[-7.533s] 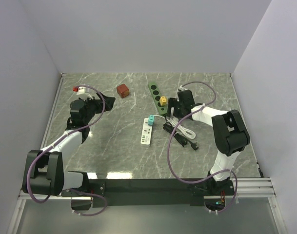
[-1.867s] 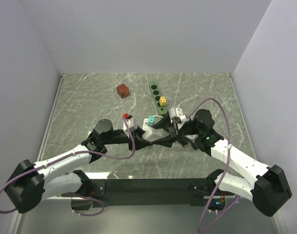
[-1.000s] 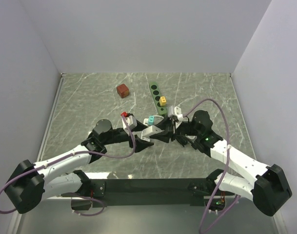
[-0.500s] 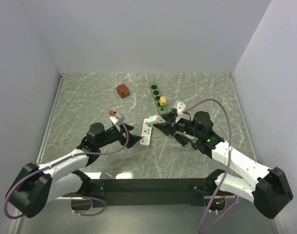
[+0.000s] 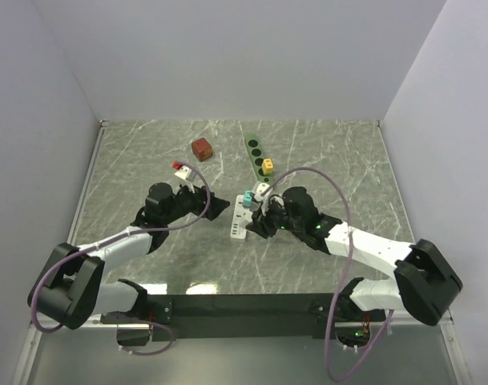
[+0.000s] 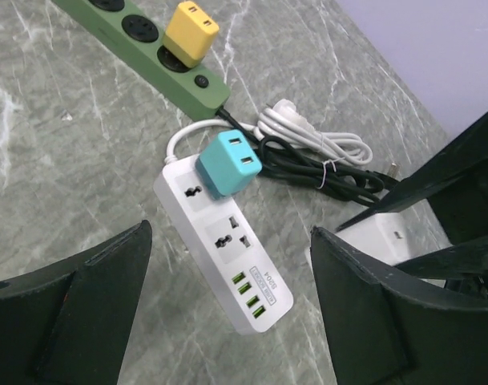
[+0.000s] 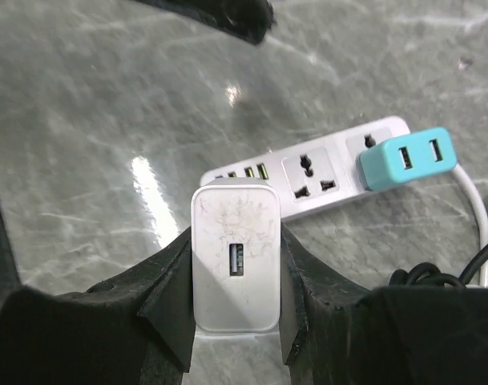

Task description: Insert the plug

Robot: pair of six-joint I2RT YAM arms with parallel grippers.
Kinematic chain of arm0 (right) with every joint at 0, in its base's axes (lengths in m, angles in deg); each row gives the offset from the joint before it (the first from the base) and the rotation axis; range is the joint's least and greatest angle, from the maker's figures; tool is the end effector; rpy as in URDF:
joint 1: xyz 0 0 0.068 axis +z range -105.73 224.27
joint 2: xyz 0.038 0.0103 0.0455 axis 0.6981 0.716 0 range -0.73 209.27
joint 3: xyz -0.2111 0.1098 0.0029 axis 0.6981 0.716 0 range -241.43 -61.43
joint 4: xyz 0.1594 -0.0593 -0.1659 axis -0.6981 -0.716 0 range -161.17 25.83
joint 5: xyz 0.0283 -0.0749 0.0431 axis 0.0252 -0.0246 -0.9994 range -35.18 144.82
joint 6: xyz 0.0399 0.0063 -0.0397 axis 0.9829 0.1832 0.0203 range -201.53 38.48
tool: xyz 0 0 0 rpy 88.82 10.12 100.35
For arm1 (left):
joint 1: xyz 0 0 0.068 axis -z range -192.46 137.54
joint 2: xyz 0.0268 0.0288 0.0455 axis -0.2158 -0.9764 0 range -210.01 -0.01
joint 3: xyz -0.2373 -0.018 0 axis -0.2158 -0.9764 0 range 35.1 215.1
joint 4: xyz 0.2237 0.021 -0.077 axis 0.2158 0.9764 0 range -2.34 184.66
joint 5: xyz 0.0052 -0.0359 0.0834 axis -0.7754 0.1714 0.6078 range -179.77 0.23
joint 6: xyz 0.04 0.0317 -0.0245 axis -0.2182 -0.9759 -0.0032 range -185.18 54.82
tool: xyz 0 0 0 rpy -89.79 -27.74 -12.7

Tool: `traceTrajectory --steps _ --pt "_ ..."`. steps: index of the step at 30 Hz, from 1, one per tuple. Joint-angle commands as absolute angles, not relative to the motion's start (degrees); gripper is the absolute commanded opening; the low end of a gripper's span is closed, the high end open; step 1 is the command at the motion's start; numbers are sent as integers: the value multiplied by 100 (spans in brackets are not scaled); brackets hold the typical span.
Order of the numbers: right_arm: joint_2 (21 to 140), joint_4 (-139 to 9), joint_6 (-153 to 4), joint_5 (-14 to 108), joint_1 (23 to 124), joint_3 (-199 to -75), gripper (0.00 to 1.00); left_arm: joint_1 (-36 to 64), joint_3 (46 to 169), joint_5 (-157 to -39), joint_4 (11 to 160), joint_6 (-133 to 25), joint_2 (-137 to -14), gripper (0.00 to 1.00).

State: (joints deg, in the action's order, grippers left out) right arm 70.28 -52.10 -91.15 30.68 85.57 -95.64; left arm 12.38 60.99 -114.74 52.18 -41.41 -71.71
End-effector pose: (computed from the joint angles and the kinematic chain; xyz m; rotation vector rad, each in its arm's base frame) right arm 0.1827 0.1822 0.1996 -1.1222 1.7113 0.7714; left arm 0.2221 -0.1212 0.1947 0.3518 1.8085 -0.9877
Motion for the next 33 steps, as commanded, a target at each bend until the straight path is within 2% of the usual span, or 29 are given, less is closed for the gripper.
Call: traceTrajectory --steps 1,9,16,18,22,33 --pt "7309 -5353 -9514 3538 8681 -10080 0 1030 6279 -12113 4960 -4013 -7287 85" --pt "7538 -5125 -10173 3908 8708 -10177 0 977 6340 -12641 5013 -4162 -7453 84" --pt "8066 -5283 -10561 4102 8603 -10554 0 1012 6147 -12361 4961 -4101 -7542 84" --pt "8005 -5213 -10526 4023 8558 -10529 0 1265 6094 -11871 4969 -4101 -7542 84" --pt "7689 -4923 -10140 4609 8374 -10335 0 2066 6120 -10290 5137 -4128 -7568 85" --pt "6845 -4501 -9506 4620 8014 -9843 0 3657 6260 -7627 5452 -3522 -8297 86"
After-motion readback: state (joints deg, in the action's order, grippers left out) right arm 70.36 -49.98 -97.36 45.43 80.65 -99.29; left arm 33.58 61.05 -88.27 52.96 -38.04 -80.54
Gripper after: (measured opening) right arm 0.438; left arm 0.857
